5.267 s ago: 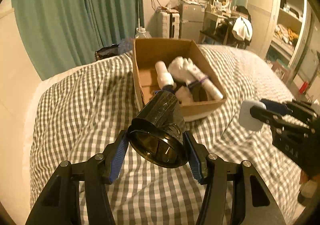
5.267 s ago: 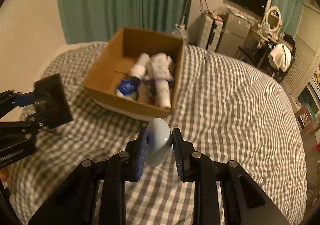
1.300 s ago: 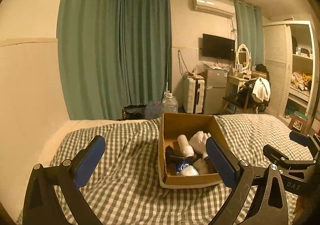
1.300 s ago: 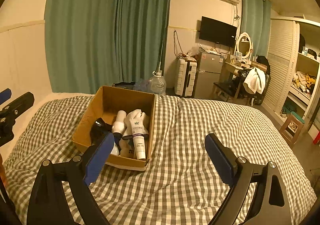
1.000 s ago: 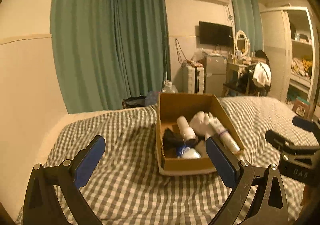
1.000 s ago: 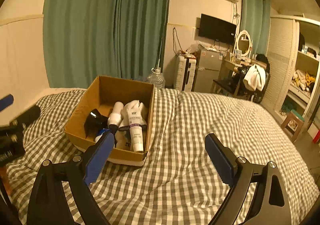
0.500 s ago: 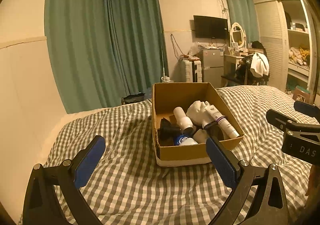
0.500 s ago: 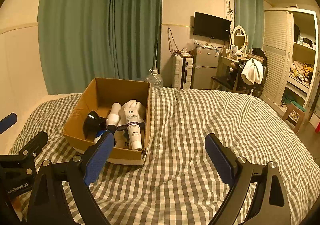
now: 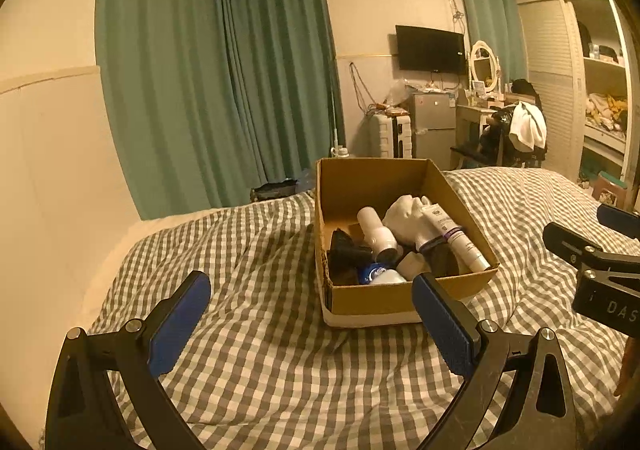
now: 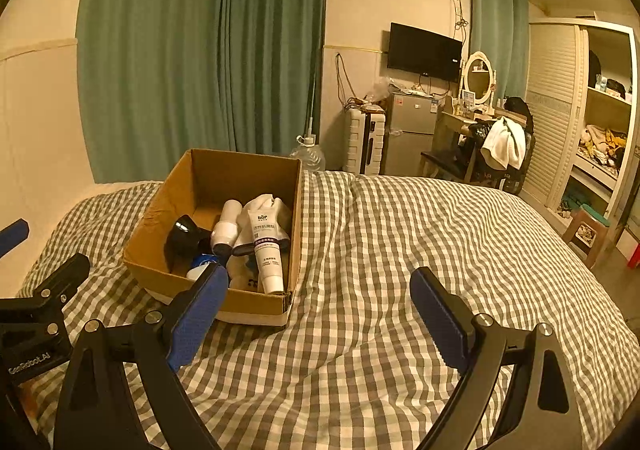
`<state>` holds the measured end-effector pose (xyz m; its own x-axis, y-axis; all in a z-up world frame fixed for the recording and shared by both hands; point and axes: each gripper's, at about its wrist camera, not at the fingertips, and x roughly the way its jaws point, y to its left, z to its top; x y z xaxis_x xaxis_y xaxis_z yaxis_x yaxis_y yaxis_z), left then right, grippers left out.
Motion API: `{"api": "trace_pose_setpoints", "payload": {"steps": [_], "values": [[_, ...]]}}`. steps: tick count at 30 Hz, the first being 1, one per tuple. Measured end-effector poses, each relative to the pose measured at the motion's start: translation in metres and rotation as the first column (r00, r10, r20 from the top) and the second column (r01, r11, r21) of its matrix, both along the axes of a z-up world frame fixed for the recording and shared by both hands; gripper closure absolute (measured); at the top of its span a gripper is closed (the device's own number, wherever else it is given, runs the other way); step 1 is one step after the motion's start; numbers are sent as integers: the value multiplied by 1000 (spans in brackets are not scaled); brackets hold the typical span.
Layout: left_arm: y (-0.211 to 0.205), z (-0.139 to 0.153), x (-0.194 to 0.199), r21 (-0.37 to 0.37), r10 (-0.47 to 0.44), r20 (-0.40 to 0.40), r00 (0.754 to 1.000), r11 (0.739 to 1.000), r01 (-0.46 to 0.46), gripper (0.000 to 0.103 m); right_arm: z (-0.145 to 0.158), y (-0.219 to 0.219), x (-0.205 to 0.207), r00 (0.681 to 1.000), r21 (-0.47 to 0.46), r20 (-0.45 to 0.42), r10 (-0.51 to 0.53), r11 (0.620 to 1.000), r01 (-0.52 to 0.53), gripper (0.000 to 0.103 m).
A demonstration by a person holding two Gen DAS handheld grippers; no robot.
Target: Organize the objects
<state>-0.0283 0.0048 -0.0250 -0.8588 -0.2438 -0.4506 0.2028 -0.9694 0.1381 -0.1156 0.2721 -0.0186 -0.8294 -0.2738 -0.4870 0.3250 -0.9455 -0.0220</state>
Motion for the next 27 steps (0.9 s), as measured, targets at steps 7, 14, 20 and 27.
{"api": "trace_pose_setpoints", "payload": {"steps": [7,14,20,27], "values": [[-1,-1,2,-1,1,1,1000,1000,-1,0,-1,2,-1,1000,-6,4,-4,1000,4,10],[-2,0,3,-5,6,-5,1000,1000,-6,0,-2,1,-1,1000,1,5,-3,1000,3,9],[0,-1,3,-6,-7,-9,1000,1000,7,0,-2,1,-1,1000,1,7,-2,1000,2,9],[0,-1,3,-9,-3,-7,1000,1000,3,0,-3,1,-2,1000,3,9,-4,1000,4,9]]}}
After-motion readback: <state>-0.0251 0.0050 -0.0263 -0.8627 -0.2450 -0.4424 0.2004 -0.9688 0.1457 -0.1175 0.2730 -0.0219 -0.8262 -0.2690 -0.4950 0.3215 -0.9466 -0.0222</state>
